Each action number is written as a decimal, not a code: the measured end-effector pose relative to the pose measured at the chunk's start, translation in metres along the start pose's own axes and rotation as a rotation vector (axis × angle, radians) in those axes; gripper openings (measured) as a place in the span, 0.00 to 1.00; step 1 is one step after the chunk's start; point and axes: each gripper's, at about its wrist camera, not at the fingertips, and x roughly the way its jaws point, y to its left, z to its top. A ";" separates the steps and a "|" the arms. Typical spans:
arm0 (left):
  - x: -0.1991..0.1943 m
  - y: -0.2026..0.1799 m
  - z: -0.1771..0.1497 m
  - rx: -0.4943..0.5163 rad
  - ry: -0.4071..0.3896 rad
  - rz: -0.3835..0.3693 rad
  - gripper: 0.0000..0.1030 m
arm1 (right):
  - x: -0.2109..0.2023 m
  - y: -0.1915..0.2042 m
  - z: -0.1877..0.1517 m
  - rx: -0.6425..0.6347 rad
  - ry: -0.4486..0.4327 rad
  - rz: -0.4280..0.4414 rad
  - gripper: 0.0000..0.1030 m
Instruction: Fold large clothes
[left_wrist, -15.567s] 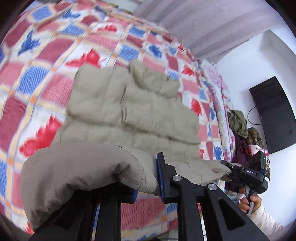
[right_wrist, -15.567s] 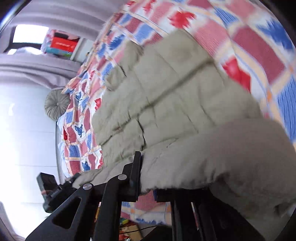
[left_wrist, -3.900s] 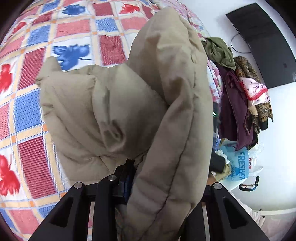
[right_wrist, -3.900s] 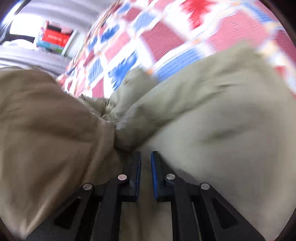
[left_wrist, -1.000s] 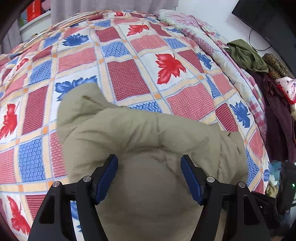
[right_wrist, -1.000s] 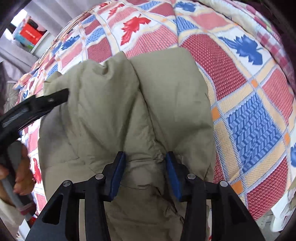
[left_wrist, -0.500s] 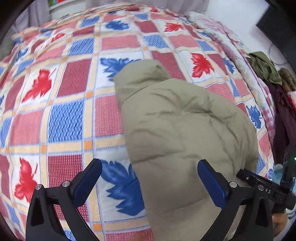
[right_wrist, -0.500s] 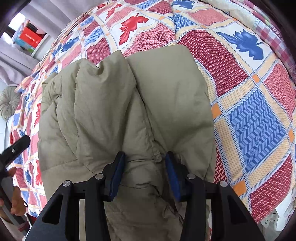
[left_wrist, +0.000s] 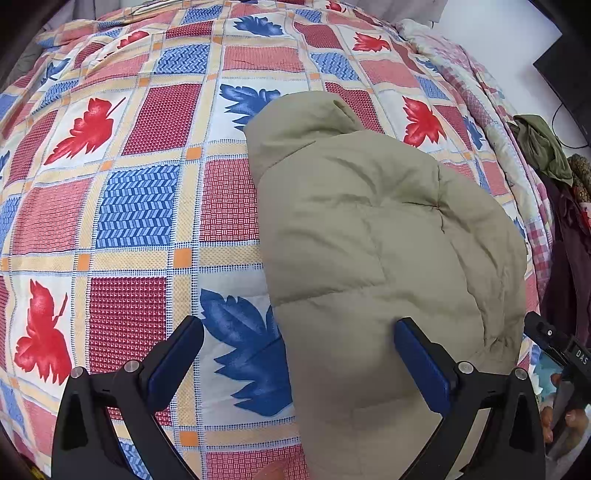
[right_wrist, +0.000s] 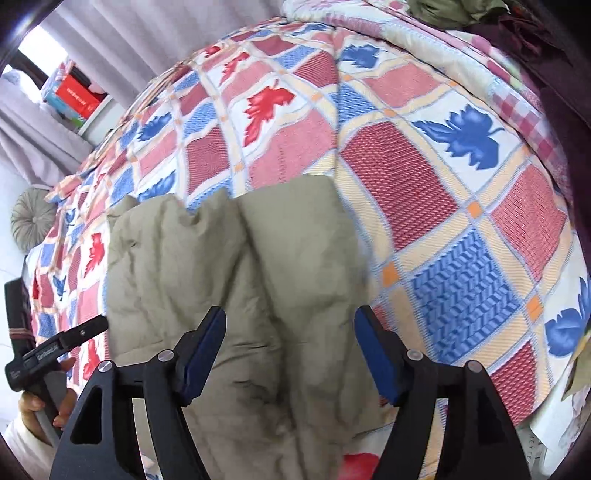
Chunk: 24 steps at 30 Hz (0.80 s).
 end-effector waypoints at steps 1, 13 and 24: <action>0.000 0.000 0.000 0.002 0.000 0.000 1.00 | 0.001 -0.005 0.002 0.017 0.005 0.002 0.78; 0.006 0.008 0.001 -0.008 0.014 -0.031 1.00 | 0.026 -0.047 0.011 0.132 0.054 0.097 0.84; 0.033 0.037 0.000 -0.134 0.108 -0.278 1.00 | 0.059 -0.068 0.020 0.198 0.149 0.264 0.84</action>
